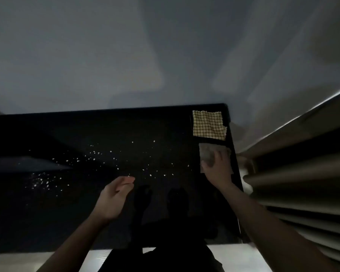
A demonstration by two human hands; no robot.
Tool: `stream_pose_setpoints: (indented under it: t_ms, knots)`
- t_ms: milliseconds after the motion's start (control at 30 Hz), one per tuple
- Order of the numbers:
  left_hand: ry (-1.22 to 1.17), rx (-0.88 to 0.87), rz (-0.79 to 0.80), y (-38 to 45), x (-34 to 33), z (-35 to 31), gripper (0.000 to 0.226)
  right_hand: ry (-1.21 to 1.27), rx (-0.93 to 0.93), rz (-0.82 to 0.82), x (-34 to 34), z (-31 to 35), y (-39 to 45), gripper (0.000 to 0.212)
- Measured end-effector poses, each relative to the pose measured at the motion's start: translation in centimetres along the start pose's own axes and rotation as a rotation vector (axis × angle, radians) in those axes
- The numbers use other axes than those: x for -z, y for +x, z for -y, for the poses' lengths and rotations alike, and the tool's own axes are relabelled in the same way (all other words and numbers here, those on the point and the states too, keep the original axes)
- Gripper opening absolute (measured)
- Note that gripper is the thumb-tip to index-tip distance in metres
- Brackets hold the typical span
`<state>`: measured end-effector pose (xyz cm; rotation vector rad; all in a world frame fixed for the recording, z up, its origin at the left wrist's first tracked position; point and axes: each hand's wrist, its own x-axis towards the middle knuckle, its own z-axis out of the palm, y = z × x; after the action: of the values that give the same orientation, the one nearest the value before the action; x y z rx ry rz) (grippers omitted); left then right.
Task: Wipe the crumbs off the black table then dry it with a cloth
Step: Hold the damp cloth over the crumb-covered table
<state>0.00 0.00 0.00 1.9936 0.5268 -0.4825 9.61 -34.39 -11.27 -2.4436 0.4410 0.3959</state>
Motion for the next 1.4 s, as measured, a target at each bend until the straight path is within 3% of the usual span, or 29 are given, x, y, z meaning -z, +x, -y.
stream_pose_setpoints:
  t_ms: [133, 200, 433, 567, 700, 900, 1133, 1400]
  knots:
    - [-0.044, 0.053, -0.020, -0.6, -0.1, 0.0, 0.020, -0.199, -0.074, 0.052, -2.0, -0.1, 3.0, 0.104]
    - [-0.034, 0.051, -0.034, -0.7, 0.0, 0.2, 0.021, -0.274, -0.090, 0.043, -3.5, -0.2, 3.2, 0.106]
    - [-0.033, 0.024, -0.043, -1.6, 0.8, 0.4, 0.022, -0.278, 0.028, -0.094, -3.3, -2.1, 2.2, 0.063]
    - [-0.030, 0.027, -0.048, -2.0, 1.5, 1.1, 0.021, -0.110, -0.038, 0.017, -1.3, -0.5, -1.1, 0.051]
    - [-0.018, -0.002, -0.033, -2.7, 3.1, 1.9, 0.020, 0.286, -0.120, -0.040, -1.0, 2.6, -7.1, 0.038]
    - [-0.072, -0.056, 0.029, -4.5, 6.7, 3.6, 0.020, 0.666, -0.132, 0.042, 0.2, 9.8, -17.1, 0.029]
    - [-0.220, -0.087, 0.118, -6.2, 13.1, 6.4, 0.022, 0.738, -0.154, 0.105, -4.1, 16.5, -24.5, 0.021]
    - [-0.189, -0.118, 0.132, -7.7, 21.8, 12.9, 0.024, 0.758, -0.148, 0.096, -9.6, 22.7, -30.9, 0.022]
